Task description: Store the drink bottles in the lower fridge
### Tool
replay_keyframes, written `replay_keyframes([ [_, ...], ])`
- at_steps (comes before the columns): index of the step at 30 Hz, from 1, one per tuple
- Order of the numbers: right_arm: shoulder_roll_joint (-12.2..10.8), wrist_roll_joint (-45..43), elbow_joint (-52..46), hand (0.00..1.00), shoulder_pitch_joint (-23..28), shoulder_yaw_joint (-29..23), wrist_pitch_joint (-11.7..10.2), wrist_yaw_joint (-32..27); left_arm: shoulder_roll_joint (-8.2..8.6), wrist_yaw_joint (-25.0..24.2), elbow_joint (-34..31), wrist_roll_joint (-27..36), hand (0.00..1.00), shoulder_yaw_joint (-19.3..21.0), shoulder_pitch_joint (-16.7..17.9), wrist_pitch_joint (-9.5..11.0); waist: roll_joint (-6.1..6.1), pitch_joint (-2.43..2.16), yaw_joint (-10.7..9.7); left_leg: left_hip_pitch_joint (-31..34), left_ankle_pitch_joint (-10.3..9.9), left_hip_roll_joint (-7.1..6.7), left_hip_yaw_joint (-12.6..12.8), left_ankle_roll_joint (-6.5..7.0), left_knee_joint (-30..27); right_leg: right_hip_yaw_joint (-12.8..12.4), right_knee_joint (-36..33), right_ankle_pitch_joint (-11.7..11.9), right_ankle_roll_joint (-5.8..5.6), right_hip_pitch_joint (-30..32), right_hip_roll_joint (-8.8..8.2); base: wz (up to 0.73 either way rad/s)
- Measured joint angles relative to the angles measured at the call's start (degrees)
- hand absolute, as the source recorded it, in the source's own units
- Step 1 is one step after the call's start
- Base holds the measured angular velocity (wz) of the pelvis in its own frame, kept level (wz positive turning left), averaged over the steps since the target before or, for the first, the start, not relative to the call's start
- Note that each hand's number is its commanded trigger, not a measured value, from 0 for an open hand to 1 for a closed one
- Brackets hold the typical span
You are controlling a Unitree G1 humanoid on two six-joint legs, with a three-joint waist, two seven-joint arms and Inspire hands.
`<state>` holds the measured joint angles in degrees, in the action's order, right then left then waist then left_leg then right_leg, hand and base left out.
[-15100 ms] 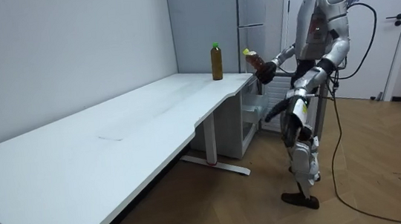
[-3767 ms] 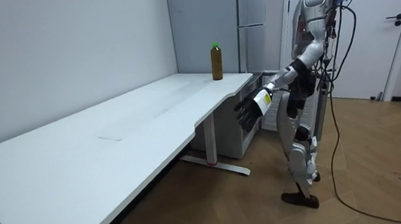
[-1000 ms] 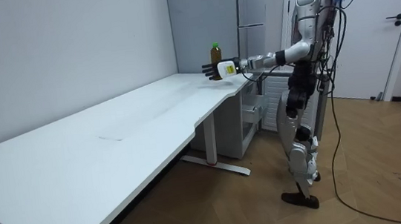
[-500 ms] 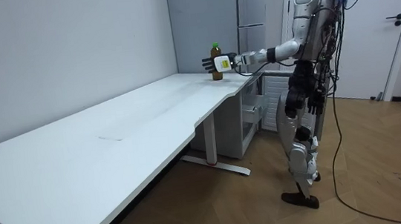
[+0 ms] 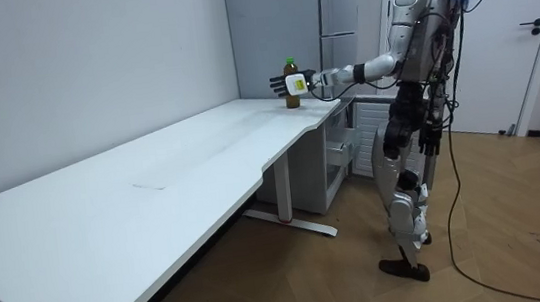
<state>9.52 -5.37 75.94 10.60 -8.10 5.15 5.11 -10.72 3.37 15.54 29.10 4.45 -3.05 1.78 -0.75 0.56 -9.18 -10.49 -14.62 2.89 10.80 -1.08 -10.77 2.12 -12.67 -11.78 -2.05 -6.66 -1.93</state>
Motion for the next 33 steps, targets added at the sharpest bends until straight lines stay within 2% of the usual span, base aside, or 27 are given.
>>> replay_keyframes([
  [5, 0.1, -1.0, -0.3, 0.00, 0.0, 0.0, 0.0, -0.1, -1.99, 0.4, 1.5, 0.0, 0.00, 0.0, -2.5, -0.2, -0.30, -0.20, -0.2, 0.0, 0.0, 0.01, 0.1, 0.00, 0.0, -0.4, -0.1, 0.0, 0.01, 0.0, 0.09, -0.03],
  [12, 0.1, -2.2, -0.5, 0.00, 0.2, 0.0, -0.1, 0.0, -2.20, 1.5, 1.7, 0.0, 0.00, 0.3, -2.5, -0.2, -0.71, -0.17, -0.3, -0.1, 0.0, 0.13, 0.4, -0.01, 0.1, -0.5, -0.3, 0.0, 0.05, 0.0, 0.21, -0.01],
  [16, 0.1, -2.3, -0.7, 0.00, 0.1, 0.0, -0.2, 0.0, -3.32, 2.4, 1.7, -0.1, 0.00, 0.5, -2.5, -0.2, -0.72, -0.12, -0.3, -0.1, 0.0, 0.34, 0.7, -0.04, 0.1, -0.5, -0.6, 0.1, 0.20, 0.1, 0.39, -0.05],
  [23, 0.1, -2.4, -0.6, 0.00, -0.1, 0.0, -0.3, 0.1, -3.97, 3.9, 1.9, -0.1, 0.00, 1.3, -2.5, -0.1, -0.72, -0.07, -0.3, -0.2, 0.0, 0.31, 0.8, -0.04, 0.1, -0.5, -0.9, 0.1, 0.20, 0.2, 0.37, 0.00],
  [27, 0.1, -2.4, -0.5, 0.00, -0.4, 0.0, -0.2, 0.0, -4.05, 4.5, 4.3, 0.1, 0.00, 2.2, -4.5, -0.1, -0.83, 0.23, -0.3, -0.2, 0.0, 0.31, 0.8, -0.04, 0.4, -0.5, -0.9, 0.1, 0.21, 0.2, 0.38, 0.00],
  [30, 0.1, -2.4, -0.5, 0.00, -0.4, 0.0, -0.2, -0.1, -4.38, 4.9, 6.0, 0.1, 0.00, 2.2, -6.3, -0.1, -0.87, 0.20, -0.3, -0.2, 0.0, 0.31, 0.8, -0.04, 0.4, -0.5, -0.9, 0.1, 0.22, 0.2, 0.40, 0.00],
  [33, 0.1, -2.4, -0.4, 0.00, -0.4, 0.0, -0.2, -0.1, -4.39, 4.8, 6.1, 0.4, 0.00, 2.2, -6.5, -0.1, -0.93, 0.19, -0.4, -0.3, 0.0, 0.29, 0.8, -0.05, 0.3, -0.6, -0.8, 0.1, 0.22, 0.2, 0.42, 0.00],
])
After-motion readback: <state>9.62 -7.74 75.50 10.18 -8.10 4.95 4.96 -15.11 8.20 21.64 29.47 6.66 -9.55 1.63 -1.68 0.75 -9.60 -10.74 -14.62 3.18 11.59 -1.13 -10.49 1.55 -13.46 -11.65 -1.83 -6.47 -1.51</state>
